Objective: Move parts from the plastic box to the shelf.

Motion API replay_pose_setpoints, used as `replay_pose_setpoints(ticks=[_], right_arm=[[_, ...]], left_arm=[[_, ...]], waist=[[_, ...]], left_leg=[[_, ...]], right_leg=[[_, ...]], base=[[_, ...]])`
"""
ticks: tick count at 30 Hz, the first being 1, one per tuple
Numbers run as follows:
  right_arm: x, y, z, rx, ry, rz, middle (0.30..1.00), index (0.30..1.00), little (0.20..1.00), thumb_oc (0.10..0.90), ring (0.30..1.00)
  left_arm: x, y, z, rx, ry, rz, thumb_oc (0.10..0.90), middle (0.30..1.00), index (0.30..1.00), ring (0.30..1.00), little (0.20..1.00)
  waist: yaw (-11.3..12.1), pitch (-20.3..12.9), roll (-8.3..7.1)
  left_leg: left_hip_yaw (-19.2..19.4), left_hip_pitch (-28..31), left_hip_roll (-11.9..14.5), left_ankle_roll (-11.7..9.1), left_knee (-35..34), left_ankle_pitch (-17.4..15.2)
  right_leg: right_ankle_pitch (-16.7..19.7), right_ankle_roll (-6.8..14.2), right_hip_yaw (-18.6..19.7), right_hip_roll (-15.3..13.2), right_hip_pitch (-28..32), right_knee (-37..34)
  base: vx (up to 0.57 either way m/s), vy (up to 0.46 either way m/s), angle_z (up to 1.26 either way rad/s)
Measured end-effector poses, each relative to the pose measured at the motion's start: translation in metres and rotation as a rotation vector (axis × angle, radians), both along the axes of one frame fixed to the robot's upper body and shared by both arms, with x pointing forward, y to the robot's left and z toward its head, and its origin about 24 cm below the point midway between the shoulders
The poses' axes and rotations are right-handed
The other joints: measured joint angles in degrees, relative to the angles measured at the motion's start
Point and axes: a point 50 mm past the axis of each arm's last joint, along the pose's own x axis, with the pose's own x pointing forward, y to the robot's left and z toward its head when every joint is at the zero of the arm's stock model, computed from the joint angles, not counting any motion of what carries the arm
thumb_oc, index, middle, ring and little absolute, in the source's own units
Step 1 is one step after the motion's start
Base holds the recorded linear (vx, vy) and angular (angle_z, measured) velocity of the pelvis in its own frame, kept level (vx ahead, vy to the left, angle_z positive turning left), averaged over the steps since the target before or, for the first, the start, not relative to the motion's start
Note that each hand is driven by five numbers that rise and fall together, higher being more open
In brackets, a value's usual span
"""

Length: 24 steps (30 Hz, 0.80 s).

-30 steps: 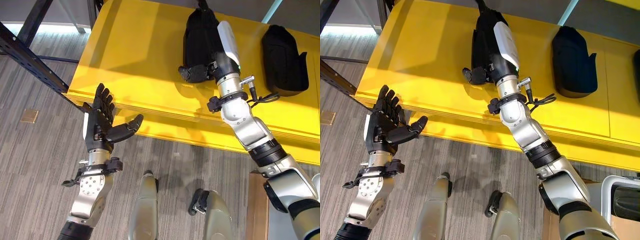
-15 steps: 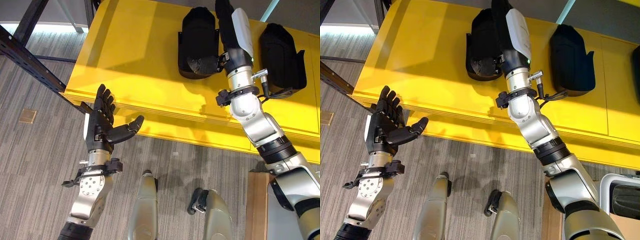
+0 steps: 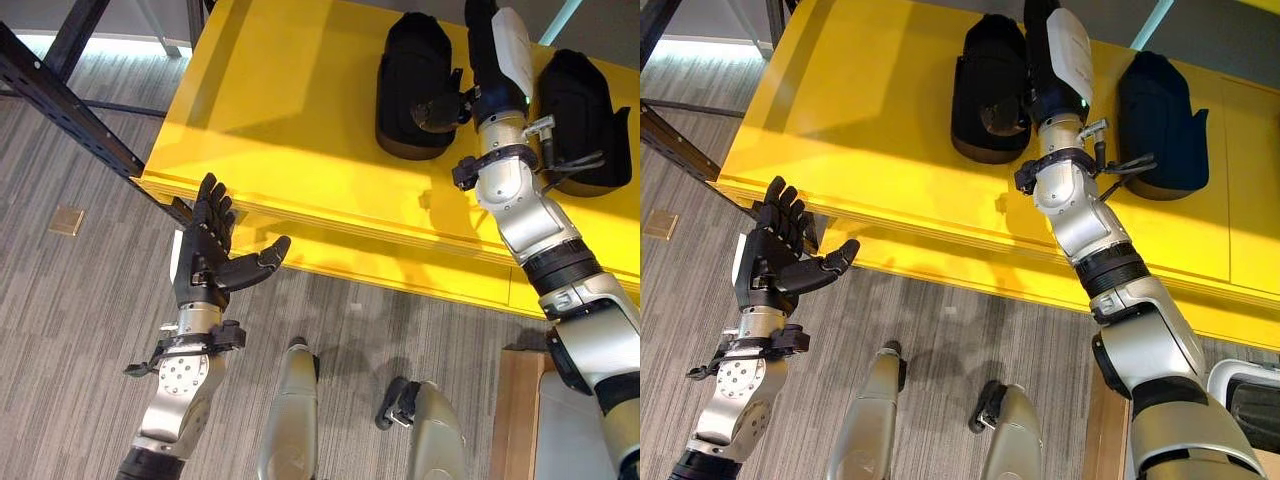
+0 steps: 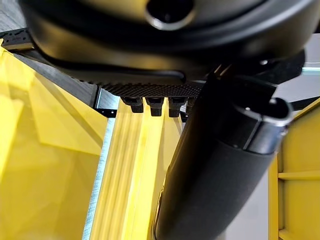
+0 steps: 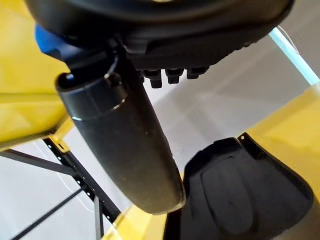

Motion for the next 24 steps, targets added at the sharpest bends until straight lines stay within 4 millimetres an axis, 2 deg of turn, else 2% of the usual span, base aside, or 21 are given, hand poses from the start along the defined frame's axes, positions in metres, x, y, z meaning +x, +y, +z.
replay_pose_setpoints(ticks=[6,14,24], right_arm=[[0.007,-0.004,-0.002,-0.036,0.035,-0.045,1.0,1.0,1.0,0.9,1.0],[0.017,-0.024,-0.015,-0.098,0.121,-0.153,1.0,1.0,1.0,0.9,1.0],[0.023,-0.028,-0.011,-0.201,0.17,-0.203,1.0,1.0,1.0,0.9,1.0]], left_arm=[[0.0,0.003,0.002,0.032,0.0,-0.003,0.9,1.0,1.0,1.0,1.0],[0.0,0.003,0.003,0.033,-0.013,-0.008,0.9,1.0,1.0,1.0,1.0],[0.001,0.001,0.006,0.032,-0.026,-0.014,0.9,1.0,1.0,1.0,1.0]], waist=[[0.39,0.03,0.05],[1.31,0.29,0.51],[1.4,0.47,0.84]], left_leg=[[-0.04,-0.08,-0.1,0.0,-0.05,0.0],[-0.57,-0.15,-1.1,-0.07,-0.9,0.18],[-1.03,-0.58,-1.19,-0.2,-0.91,0.29]], right_leg=[[-0.05,0.07,-0.05,-0.06,0.01,-0.09],[-0.98,0.28,-0.66,-1.0,0.08,0.17],[-1.0,0.31,-0.92,-0.93,0.06,-0.04]], base=[[0.0,0.0,0.0],[0.02,-0.004,0.07],[0.01,-0.002,0.02]])
